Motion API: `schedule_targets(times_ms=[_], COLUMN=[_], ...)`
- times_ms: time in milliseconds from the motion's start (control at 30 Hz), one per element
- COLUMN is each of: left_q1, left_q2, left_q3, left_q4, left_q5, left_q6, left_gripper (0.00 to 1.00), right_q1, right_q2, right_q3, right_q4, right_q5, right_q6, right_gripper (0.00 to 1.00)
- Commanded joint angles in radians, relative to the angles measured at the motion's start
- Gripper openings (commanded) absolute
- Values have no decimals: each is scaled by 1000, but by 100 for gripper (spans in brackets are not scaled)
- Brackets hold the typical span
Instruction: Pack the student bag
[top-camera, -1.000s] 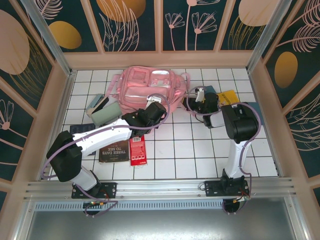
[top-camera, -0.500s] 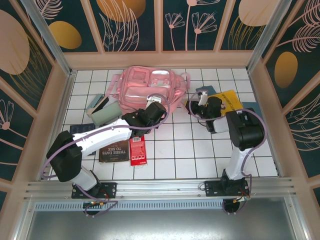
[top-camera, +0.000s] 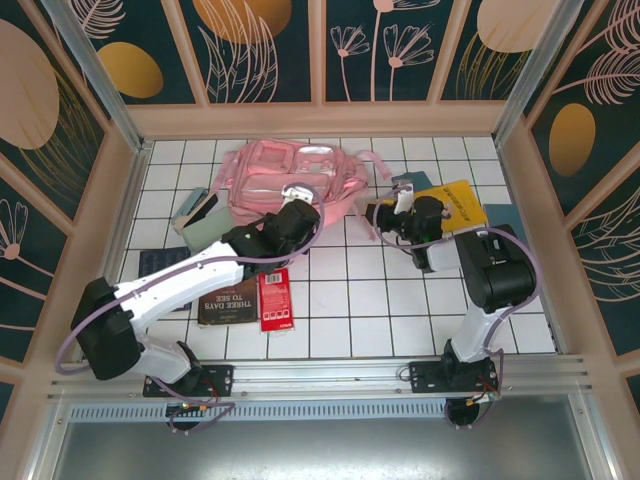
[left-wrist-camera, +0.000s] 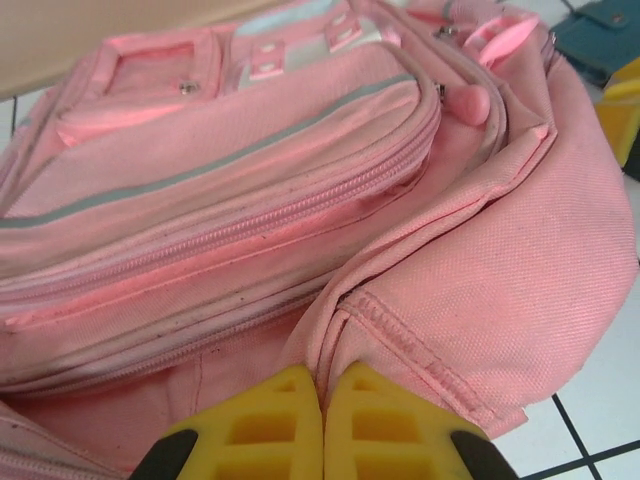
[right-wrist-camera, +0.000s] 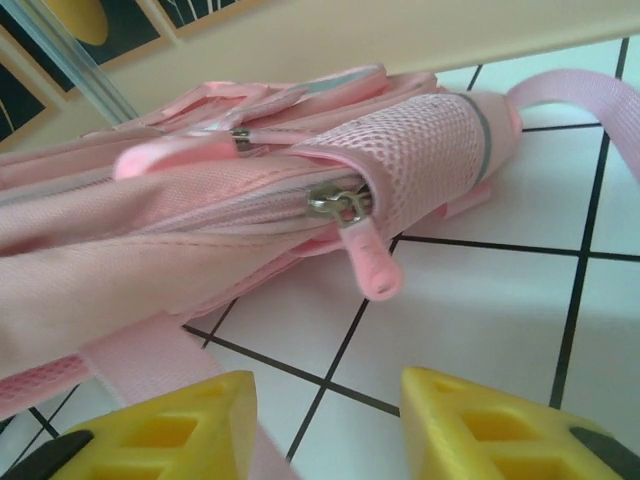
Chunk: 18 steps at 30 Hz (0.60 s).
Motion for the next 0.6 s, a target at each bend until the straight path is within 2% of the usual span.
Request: schedule_targets(times_ms=[0, 233, 567], left_q1=[10, 10, 10], left_q2=[-57, -58, -52], left_q3=[26, 45, 42], left_q4=[11, 7, 9], left_q5=[-81, -73, -66], left_q6=[15, 18, 17], left_gripper=[0, 0, 0], right_q1=[3, -9, -11], right_q2=[1, 106, 194], right_q3=[40, 111, 201], right_q4=[34, 85, 87], right_q5=[-41, -232, -245], right_q6=[-51, 43, 99], right_gripper=[45, 39, 37])
